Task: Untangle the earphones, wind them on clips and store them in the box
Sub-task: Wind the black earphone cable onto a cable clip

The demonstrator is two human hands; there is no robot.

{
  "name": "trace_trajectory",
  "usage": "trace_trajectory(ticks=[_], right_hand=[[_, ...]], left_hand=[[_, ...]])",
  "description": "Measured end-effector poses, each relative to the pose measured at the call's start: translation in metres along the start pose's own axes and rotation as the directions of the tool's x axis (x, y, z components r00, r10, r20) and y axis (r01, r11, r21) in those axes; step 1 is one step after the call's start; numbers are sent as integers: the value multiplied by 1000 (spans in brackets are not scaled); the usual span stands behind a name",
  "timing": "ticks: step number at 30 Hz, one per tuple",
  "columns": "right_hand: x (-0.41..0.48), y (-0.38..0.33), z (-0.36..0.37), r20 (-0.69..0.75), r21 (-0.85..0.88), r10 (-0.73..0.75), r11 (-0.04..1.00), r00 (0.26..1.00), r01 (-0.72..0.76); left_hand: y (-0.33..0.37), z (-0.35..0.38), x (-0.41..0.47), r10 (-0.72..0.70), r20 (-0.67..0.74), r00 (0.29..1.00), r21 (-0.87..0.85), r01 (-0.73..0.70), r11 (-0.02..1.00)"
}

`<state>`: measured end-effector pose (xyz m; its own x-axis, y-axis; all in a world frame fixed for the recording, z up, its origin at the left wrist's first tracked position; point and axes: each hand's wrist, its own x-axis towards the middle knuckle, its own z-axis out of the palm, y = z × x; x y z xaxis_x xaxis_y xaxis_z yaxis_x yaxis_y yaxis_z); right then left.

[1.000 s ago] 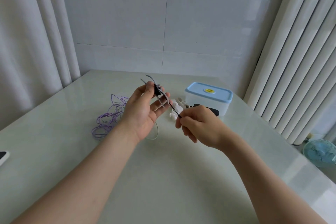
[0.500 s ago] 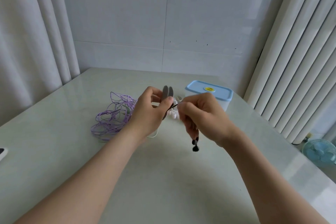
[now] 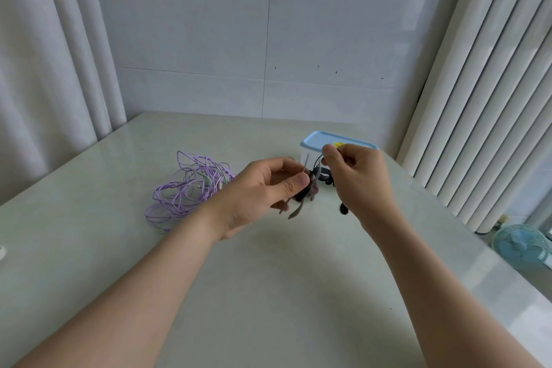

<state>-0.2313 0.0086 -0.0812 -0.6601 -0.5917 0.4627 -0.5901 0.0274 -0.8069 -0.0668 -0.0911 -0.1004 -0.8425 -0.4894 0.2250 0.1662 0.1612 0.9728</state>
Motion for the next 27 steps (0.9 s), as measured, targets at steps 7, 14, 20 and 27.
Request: trace_trajectory(ticks=[7,14,20,27], right_hand=[[5,13,0,148,-137,37,990,988,-17],[-10,2,4,523,-301,141,953,841,27],[-24,-15,-3,812,-168,193,981,551,-96],[-21,-20,2,433,83,-152,988,889,128]], left_hand=[[3,-4,1,43,-44,998,-262,-53,964],[5,-16,7,-32,-320,947,-379,-98,920],[-1,-19,10,-84,-566,820,-269,-88,959],[-20,-22,12,184,-588,788,391,78,917]])
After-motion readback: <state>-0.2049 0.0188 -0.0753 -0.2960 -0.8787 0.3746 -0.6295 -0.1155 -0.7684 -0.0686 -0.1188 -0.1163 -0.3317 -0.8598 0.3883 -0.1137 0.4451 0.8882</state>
